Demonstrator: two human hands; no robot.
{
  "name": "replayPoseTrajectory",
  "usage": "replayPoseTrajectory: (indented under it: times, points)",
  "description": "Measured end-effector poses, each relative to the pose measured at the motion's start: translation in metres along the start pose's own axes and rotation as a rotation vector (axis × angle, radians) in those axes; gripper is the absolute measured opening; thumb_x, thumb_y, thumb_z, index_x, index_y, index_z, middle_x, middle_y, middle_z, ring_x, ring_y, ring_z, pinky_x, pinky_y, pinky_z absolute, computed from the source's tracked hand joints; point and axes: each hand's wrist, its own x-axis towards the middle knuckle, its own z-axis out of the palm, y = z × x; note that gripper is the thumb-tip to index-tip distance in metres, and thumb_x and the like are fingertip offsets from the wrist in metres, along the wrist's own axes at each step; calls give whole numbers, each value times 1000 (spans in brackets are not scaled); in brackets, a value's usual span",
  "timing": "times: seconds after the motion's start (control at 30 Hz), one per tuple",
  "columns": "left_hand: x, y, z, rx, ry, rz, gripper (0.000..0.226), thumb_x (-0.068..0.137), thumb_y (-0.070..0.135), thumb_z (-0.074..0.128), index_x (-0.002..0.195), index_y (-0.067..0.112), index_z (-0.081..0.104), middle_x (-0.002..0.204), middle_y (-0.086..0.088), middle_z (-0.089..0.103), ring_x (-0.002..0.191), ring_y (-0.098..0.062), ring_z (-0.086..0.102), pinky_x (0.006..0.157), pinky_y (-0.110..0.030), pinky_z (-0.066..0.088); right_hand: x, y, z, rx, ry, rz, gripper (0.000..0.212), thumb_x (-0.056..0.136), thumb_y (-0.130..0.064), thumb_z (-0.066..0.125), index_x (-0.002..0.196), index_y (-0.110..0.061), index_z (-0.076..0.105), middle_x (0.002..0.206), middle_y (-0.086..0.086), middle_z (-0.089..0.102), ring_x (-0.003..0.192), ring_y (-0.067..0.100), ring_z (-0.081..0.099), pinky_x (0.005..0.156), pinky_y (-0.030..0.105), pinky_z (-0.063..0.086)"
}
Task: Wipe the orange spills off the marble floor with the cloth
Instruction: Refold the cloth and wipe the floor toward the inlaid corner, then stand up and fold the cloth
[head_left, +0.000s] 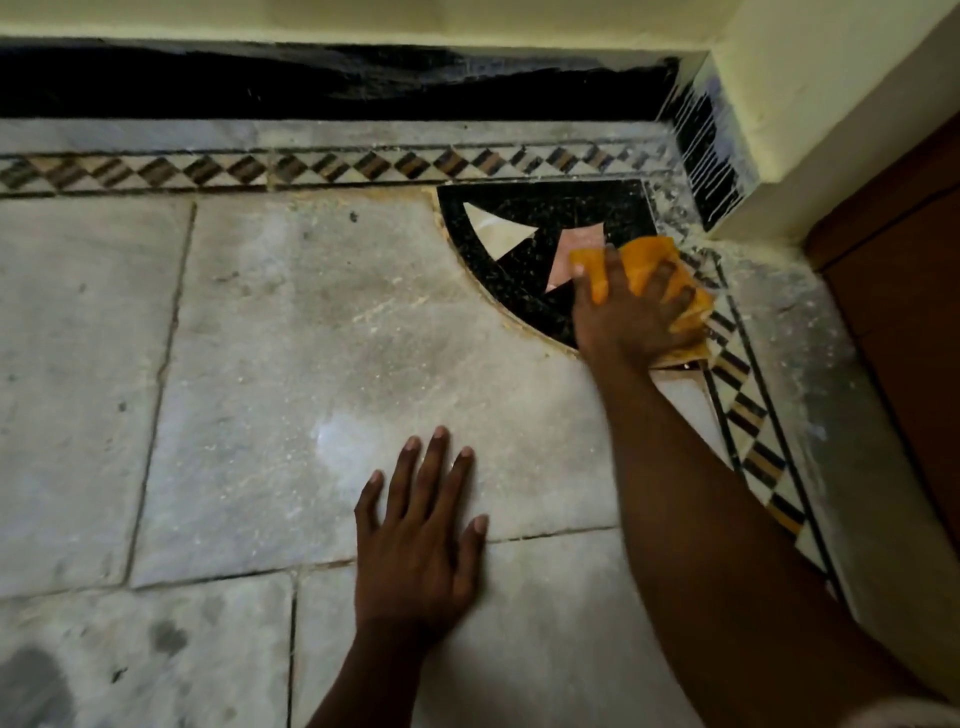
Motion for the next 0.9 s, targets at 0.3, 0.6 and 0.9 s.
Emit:
replayPoseTrajectory:
  times: [0.3, 0.6, 0.9]
  points:
    - [-4, -1, -2, -10, 1, 3, 68, 102, 54, 39, 166, 35, 28, 178, 8, 9, 165, -16, 9, 126, -53, 23, -109, 57, 20, -84, 97, -725, 58, 96, -76, 42, 148, -51, 50, 167, 0, 39, 152, 34, 36, 115, 63, 28]
    - [-7, -5, 3, -16, -10, 38, 66, 105, 55, 31, 168, 36, 21, 179, 9, 5, 165, -14, 1, 129, -51, 15, -77, 47, 26, 6, 156, -298, 59, 98, -70, 34, 153, -49, 43, 167, 6, 37, 152, 44, 32, 115, 69, 23]
    - [-4, -10, 0, 16, -48, 53, 70, 102, 62, 23, 168, 43, 10, 177, 15, -4, 164, -10, -6, 127, -45, 7, -199, 104, -8, 475, -90, -706, 57, 100, -70, 39, 145, -40, 58, 142, -12, 65, 130, 18, 62, 105, 42, 52]
